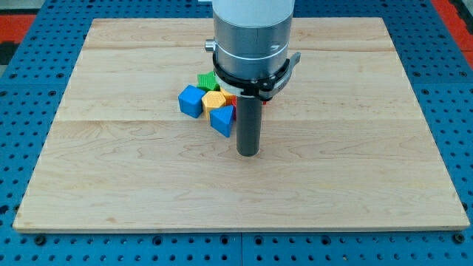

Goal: Place the yellow hexagon in between the green star and blue cube

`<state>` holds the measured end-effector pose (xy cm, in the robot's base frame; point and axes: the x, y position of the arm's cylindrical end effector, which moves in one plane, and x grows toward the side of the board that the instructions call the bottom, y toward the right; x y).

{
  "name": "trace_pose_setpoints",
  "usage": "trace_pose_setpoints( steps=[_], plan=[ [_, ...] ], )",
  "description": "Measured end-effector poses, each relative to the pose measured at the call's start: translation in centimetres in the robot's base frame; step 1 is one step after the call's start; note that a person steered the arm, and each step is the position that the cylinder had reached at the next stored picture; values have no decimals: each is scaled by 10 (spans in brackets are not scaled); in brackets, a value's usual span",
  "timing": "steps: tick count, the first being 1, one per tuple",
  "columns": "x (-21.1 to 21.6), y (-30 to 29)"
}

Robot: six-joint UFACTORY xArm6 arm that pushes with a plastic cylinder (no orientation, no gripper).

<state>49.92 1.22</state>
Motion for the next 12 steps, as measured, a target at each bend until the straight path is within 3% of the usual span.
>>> trace_pose_setpoints(
  steps=[5,8,12],
  plan=[
    [-9,2],
    [-52,-18],
    [-60,-19]
  ],
)
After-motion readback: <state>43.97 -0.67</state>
